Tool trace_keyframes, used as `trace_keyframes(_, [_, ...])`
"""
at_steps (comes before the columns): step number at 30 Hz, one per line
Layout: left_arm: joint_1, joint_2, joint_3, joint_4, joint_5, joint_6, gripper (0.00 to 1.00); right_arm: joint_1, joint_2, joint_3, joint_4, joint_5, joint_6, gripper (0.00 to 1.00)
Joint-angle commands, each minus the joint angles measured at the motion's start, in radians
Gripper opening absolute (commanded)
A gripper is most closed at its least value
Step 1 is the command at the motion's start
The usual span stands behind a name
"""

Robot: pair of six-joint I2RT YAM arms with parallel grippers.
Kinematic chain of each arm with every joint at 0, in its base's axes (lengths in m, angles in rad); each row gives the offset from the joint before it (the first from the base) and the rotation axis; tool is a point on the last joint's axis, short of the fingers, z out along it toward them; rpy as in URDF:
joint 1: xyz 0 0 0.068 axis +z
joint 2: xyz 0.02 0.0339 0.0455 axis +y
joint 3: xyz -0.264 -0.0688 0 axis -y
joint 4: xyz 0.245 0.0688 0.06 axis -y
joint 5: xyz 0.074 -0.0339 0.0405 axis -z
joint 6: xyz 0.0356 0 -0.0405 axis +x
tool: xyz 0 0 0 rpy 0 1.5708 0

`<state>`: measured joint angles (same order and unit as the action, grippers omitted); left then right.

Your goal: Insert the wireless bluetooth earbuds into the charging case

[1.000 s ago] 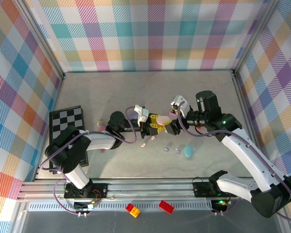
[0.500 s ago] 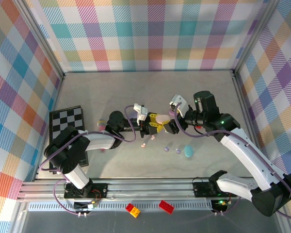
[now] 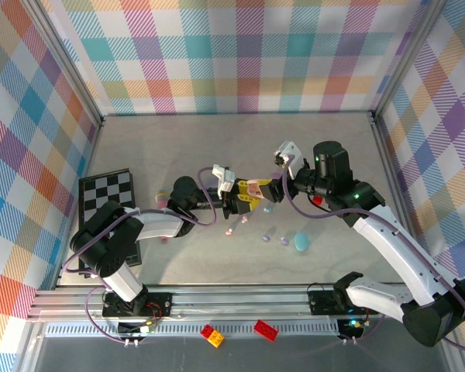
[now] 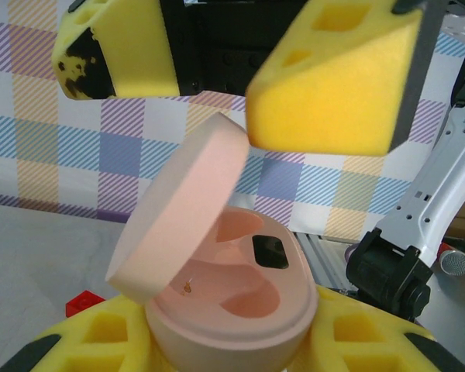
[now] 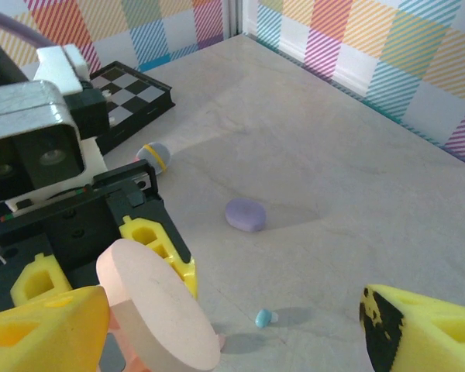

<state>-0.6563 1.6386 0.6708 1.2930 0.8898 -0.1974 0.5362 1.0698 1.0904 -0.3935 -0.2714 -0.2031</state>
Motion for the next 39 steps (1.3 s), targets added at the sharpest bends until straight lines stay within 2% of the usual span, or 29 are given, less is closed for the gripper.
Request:
trace_keyframes(1, [0.009,-0.033,-0.018,0.055,0.018,0.023,0.33,0.001,-0.004,0.036,0.056,0.007,0.047,0.83])
trace_keyframes(11, [0.033,-0.051,-0.045,0.055,-0.001,0.035,0.34,0.0,-0.057,0.014,0.078,-0.004,0.097,0.84])
trace_keyframes(16, [0.066,-0.064,-0.065,0.054,-0.01,0.035,0.34,-0.024,-0.07,-0.009,0.058,0.004,0.256,0.84])
trace_keyframes(22, [0.132,-0.088,-0.103,0.054,-0.026,0.051,0.34,-0.141,-0.038,-0.119,0.072,-0.015,0.584,0.81])
trace_keyframes(27, [0.189,-0.126,-0.133,0.055,-0.04,0.067,0.34,-0.148,0.045,-0.199,0.076,-0.046,0.748,0.78])
trace_keyframes(31, [0.241,-0.157,-0.154,0.053,-0.041,0.069,0.34,-0.14,0.146,-0.315,0.243,-0.153,0.947,0.7])
trace_keyframes(39, [0.281,-0.192,-0.171,0.052,-0.031,0.065,0.35,-0.028,0.389,-0.326,0.366,-0.161,1.031,0.55])
